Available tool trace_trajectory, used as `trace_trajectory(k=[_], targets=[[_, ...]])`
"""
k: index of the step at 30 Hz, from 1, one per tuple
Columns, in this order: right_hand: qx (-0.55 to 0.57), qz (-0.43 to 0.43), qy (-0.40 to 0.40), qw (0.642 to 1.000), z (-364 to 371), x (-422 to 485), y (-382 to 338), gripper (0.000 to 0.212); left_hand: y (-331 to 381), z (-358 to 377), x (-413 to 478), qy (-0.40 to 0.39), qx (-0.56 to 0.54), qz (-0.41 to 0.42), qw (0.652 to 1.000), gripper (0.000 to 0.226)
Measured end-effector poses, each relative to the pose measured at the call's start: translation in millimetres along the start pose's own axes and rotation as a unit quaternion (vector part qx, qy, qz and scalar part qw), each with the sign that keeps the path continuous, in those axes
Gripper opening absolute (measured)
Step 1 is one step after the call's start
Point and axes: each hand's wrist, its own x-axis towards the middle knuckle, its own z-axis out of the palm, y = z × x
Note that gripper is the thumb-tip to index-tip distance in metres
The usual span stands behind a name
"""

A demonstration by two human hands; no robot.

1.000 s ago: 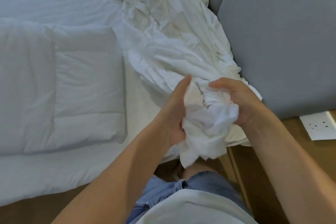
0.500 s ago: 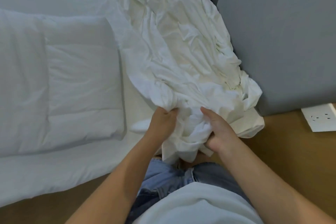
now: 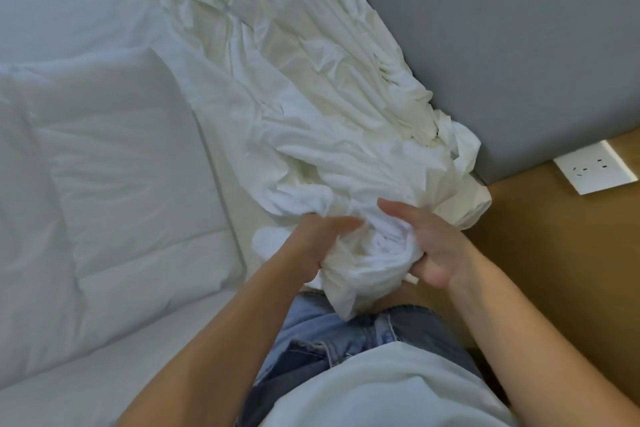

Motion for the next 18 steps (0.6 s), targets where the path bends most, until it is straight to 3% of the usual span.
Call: trace_trajectory(k=[2,4,5,6,7,9,11,13,16,18], targets=[[-0.195,-0.043,0.065,0.978,-6,5,21,0.054,-1,10,5,0.07,0.066,0.061,0.993,0.009],[-0.442,-0.119,0.153,0.876,-19,20,33,0.036,-9,18,4,0.101,0.083,0.132,0.983,0.019],[-0.509,-0.143,0.199,0.825,-26,28,34,0.025,-13,21,3,0.106,0.079,0.157,0.979,0.02],[-0.516,-0.159,0.238,0.807,-31,33,32,0.019,-16,22,2,0.104,0.069,0.174,0.977,0.016],[-0.478,-0.167,0.268,0.819,-35,38,27,0.018,-15,21,1,0.105,0.058,0.18,0.976,0.009],[-0.295,-0.154,0.287,0.898,-39,41,11,0.016,-4,17,3,0.122,0.021,0.183,0.975,0.025],[-0.055,-0.123,0.234,0.963,-35,41,-9,0.024,14,16,4,0.113,-0.106,0.166,0.974,0.037],[0.151,-0.129,0.148,0.969,-23,35,-26,0.026,28,19,-2,0.036,-0.225,0.111,0.967,0.035],[0.194,-0.146,0.087,0.966,-6,23,-41,0.034,35,20,-19,-0.14,-0.224,0.026,0.964,0.045],[0.14,-0.116,0.049,0.982,0,12,-42,0.031,31,15,-25,-0.177,-0.12,0.029,0.976,0.038]])
